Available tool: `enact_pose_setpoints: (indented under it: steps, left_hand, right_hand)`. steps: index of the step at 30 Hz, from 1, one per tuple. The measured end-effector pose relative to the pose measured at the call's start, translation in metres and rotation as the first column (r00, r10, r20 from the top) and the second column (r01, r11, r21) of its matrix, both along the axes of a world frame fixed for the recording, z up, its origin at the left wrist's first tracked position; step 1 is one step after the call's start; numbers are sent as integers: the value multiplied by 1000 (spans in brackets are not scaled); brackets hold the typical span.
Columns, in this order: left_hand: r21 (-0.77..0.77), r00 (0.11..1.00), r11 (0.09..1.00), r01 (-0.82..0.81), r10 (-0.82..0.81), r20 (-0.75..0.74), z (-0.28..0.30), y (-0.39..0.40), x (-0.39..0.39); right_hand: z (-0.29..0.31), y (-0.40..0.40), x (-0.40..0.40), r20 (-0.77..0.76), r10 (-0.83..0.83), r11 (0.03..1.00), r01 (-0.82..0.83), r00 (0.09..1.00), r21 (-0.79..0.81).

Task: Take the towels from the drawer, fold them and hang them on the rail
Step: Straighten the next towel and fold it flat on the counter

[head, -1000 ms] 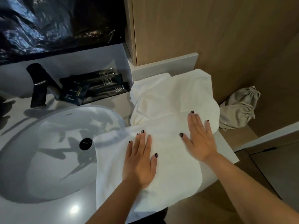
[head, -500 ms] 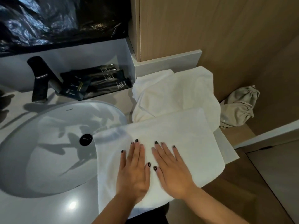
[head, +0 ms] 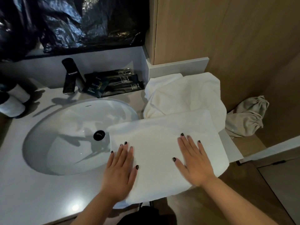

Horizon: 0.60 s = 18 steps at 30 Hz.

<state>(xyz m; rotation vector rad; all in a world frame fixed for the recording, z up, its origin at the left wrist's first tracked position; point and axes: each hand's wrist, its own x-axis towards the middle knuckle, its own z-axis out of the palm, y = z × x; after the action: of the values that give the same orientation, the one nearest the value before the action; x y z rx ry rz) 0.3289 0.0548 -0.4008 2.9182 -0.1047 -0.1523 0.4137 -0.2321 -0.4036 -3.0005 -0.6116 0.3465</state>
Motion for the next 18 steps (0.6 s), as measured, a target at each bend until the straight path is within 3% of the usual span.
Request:
enact_pose_setpoints:
  steps: [6, 11, 14, 18]
  left_hand:
    - [-101, 987, 982, -158, 161, 16, 0, 11, -34]
    - [-180, 951, 943, -281, 299, 81, -2, -18, -92]
    - [-416, 898, 827, -380, 438, 51, -3, -42, -133]
    - [-619, 804, 629, -470, 595, -6, -4, -61, -177]
  right_hand:
    - [11, 9, -13, -86, -45, 995, 53, 995, 90]
    - [19, -2, -79, -102, 64, 988, -49, 993, 147]
    - [24, -15, -121, -111, 89, 979, -67, 990, 194]
    - [34, -26, -161, -152, 81, 971, -44, 985, 236]
